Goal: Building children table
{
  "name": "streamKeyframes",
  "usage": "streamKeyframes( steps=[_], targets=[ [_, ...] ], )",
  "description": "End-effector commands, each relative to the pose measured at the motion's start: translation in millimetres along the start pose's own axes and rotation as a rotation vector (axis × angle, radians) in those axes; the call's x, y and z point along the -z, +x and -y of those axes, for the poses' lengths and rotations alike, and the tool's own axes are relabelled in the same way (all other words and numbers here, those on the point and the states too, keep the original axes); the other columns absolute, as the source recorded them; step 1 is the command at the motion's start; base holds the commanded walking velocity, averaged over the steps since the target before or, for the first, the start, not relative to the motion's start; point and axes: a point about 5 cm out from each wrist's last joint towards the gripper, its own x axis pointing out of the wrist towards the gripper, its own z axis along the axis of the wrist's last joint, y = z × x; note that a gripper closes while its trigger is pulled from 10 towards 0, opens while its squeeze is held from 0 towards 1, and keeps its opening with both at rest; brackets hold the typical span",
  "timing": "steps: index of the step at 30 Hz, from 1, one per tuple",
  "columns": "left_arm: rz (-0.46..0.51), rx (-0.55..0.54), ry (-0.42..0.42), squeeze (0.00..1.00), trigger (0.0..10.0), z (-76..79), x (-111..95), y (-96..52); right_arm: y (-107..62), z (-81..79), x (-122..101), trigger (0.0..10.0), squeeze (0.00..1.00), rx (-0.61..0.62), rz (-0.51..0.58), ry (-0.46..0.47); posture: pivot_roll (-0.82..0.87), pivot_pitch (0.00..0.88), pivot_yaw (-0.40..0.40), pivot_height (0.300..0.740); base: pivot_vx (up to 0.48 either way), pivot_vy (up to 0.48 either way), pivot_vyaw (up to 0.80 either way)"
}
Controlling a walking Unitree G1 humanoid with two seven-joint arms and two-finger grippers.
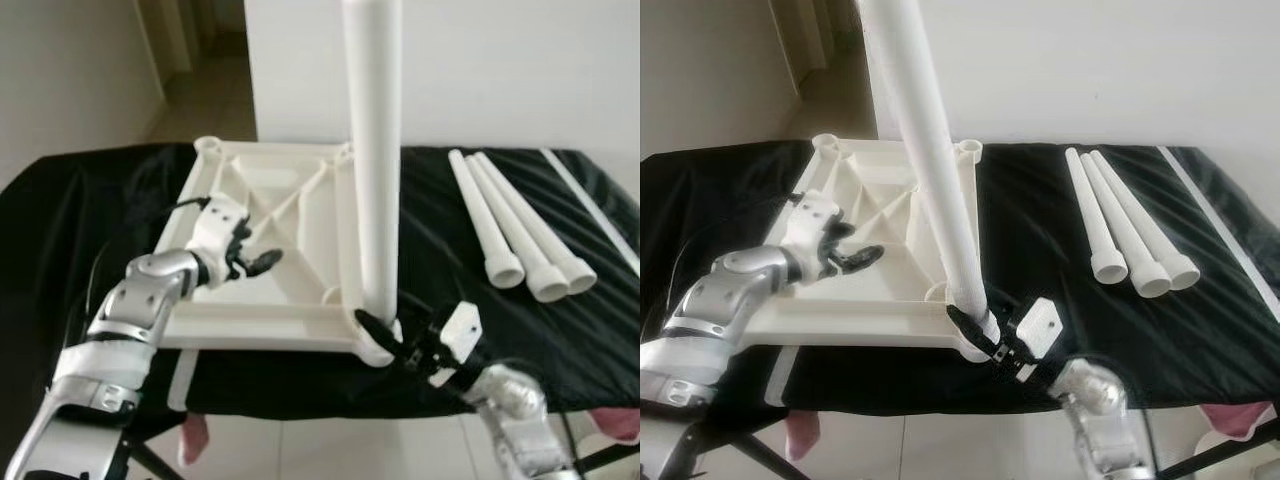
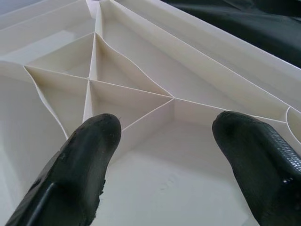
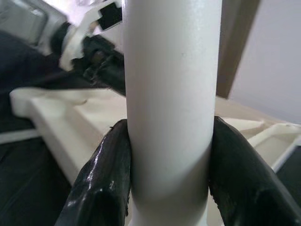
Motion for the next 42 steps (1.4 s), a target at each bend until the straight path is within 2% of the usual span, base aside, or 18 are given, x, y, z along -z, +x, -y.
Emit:
streamKeyframes(
  steps=[1, 6, 13, 15, 18, 19, 23, 27, 34, 36, 38, 41, 42],
  targets=[
    [-0.005, 0.122, 0.021, 0.0, 10.0, 4.1, -3.7, -2.5, -30.2, -6.6, 43.3, 10.0, 0.0, 0.106, -0.212, 0.144, 0.13, 0.02, 0.054, 0.74, 0.0, 0.0, 0.0],
    [-0.005, 0.129, 0.033, 0.0, 10.0, 2.3, -7.8, -2.0, -33.0, -9.2, 49.3, 10.0, 0.0, 0.176, -0.198, 0.198, 0.13, 0.02, 0.071, 0.74, 0.0, 0.0, 0.0],
    [-0.008, 0.13, 0.04, 0.0, 10.0, 1.0, -9.1, -1.8, -32.0, -8.6, 51.3, 10.0, 0.0, 0.198, -0.194, 0.194, 0.13, 0.021, 0.075, 0.74, 0.0, 0.0, 0.0],
    [-0.007, 0.129, 0.041, 0.0, 10.0, 0.4, -9.9, -2.3, -33.6, -8.5, 53.0, 10.0, 0.0, 0.212, -0.188, 0.23, 0.13, 0.021, 0.075, 0.74, 0.0, 0.0, 0.0],
    [-0.006, 0.129, 0.04, 0.0, 10.0, 0.5, -10.0, -2.6, -34.6, -8.6, 53.7, 10.0, 0.0, 0.216, -0.186, 0.238, 0.13, 0.024, 0.073, 0.74, 0.0, 0.0, 0.0],
    [-0.007, 0.129, 0.041, 0.0, 10.0, 0.4, -9.8, -3.4, -36.5, -6.5, 55.4, 10.0, 0.0, 0.249, -0.183, 0.28, 0.13, 0.026, 0.072, 0.74, 0.0, 0.0, 0.0],
    [-0.009, 0.128, 0.04, 0.0, 10.0, 0.2, -9.6, -3.8, -37.7, -3.6, 57.3, 10.0, 0.0, 0.283, -0.183, 0.329, 0.14, 0.028, 0.07, 0.74, 0.0, 0.0, 0.0],
    [-0.009, 0.126, 0.04, 0.0, 10.0, 0.1, -9.5, -4.1, -38.5, -2.7, 59.2, 10.0, 0.0, 0.288, -0.192, 0.343, 0.14, 0.029, 0.069, 0.74, 0.0, 0.0, 0.0],
    [-0.01, 0.124, 0.04, 0.0, 10.0, -0.1, -9.2, -4.5, -38.1, -4.8, 60.2, 10.0, 0.0, 0.272, -0.208, 0.321, 0.14, 0.031, 0.068, 0.74, 0.0, 0.0, 0.0],
    [-0.01, 0.124, 0.039, 0.0, 10.0, 0.0, -9.0, -4.6, -37.2, -3.1, 59.6, 10.0, 0.0, 0.302, -0.207, 0.316, 0.14, 0.031, 0.063, 0.74, 0.0, 0.0, 0.0],
    [-0.01, 0.122, 0.038, 0.0, 10.0, 0.2, -8.9, -4.5, -36.3, 3.4, 58.3, 10.0, 0.0, 0.392, -0.205, 0.27, 0.14, 0.029, 0.056, 0.74, 0.0, 0.0, 0.0],
    [-0.009, 0.121, 0.039, 0.0, 10.0, 0.3, -9.0, -4.4, -35.7, 6.0, 58.0, 10.0, 0.0, 0.433, -0.203, 0.259, 0.14, 0.028, 0.054, 0.74, 0.0, 0.0, 0.0],
    [-0.007, 0.12, 0.038, 0.0, 10.0, 0.5, -9.0, -4.3, -35.1, 10.0, 57.2, 10.0, 0.0, 0.501, -0.197, 0.248, 0.13, 0.026, 0.051, 0.74, 0.0, 0.0, 0.0]
  ],
)
